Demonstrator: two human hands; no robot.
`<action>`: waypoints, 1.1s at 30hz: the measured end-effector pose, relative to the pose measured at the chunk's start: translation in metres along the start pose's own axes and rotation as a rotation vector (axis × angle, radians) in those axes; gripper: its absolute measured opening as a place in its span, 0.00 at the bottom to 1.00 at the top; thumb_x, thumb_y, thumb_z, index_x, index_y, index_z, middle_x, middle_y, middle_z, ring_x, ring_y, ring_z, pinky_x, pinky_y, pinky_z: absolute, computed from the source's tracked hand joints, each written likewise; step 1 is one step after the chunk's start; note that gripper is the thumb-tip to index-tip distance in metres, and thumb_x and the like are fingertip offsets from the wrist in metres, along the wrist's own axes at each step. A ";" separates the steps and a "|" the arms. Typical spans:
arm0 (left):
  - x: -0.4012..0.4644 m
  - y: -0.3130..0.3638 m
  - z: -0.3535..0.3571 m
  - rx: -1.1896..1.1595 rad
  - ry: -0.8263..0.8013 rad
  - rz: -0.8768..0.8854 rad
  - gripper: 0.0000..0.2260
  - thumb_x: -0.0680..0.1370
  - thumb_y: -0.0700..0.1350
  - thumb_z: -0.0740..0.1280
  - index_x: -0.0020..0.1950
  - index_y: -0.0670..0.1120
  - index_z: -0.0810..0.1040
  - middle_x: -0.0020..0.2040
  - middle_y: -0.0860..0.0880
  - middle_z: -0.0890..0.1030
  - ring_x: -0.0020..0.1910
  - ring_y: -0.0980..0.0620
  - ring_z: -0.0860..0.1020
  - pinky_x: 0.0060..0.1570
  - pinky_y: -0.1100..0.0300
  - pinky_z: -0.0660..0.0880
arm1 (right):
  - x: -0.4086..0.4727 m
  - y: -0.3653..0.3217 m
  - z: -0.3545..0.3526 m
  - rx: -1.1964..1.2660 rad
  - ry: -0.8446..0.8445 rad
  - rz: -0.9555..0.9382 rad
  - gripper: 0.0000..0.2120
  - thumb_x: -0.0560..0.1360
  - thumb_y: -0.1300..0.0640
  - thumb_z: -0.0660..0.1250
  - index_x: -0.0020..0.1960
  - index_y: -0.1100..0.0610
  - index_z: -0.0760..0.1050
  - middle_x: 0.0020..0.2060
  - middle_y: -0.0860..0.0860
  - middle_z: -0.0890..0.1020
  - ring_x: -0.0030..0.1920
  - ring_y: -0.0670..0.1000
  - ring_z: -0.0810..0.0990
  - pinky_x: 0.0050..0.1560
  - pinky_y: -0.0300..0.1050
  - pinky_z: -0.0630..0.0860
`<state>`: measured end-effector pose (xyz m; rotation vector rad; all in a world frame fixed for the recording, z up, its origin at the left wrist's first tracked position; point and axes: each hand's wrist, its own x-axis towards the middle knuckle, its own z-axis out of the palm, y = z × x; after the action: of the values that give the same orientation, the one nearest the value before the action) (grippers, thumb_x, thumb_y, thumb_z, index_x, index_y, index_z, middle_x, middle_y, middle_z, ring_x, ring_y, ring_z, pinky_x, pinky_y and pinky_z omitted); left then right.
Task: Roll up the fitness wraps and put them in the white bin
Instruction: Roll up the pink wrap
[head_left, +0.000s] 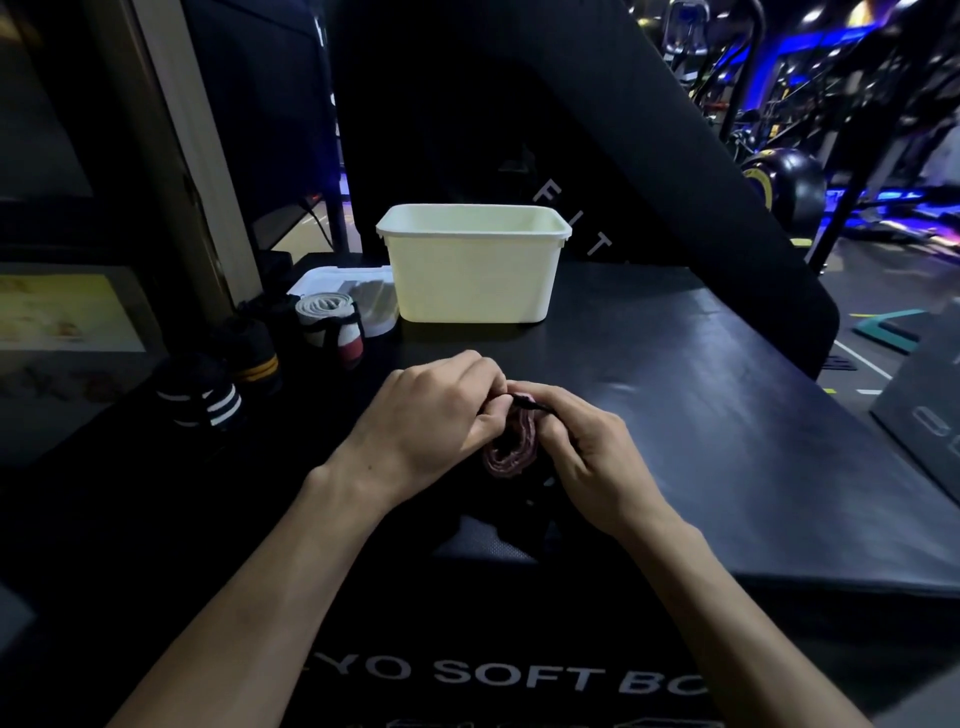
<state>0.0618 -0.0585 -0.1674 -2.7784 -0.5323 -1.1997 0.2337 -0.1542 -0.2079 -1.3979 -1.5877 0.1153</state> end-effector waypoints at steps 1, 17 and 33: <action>0.000 0.000 0.001 0.015 0.018 0.007 0.12 0.79 0.53 0.60 0.45 0.47 0.78 0.41 0.50 0.80 0.37 0.46 0.79 0.29 0.52 0.74 | 0.000 -0.001 0.001 -0.006 0.003 0.001 0.19 0.81 0.61 0.57 0.67 0.55 0.79 0.62 0.44 0.83 0.63 0.41 0.79 0.64 0.36 0.73; 0.005 0.006 -0.003 0.067 -0.025 0.064 0.09 0.83 0.52 0.61 0.54 0.53 0.80 0.48 0.54 0.81 0.44 0.49 0.82 0.31 0.51 0.77 | -0.005 -0.010 -0.003 -0.009 0.029 0.120 0.07 0.83 0.60 0.62 0.57 0.50 0.71 0.46 0.41 0.82 0.43 0.40 0.80 0.43 0.30 0.70; 0.008 -0.001 -0.014 -0.498 -0.473 -0.380 0.07 0.84 0.44 0.64 0.47 0.52 0.78 0.41 0.55 0.80 0.39 0.59 0.76 0.43 0.60 0.73 | -0.003 -0.016 -0.001 0.435 -0.046 0.105 0.08 0.80 0.70 0.62 0.42 0.64 0.67 0.58 0.53 0.86 0.58 0.55 0.84 0.52 0.45 0.80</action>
<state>0.0568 -0.0580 -0.1518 -3.5426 -0.9449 -0.7896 0.2231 -0.1627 -0.1994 -1.1389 -1.4188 0.5266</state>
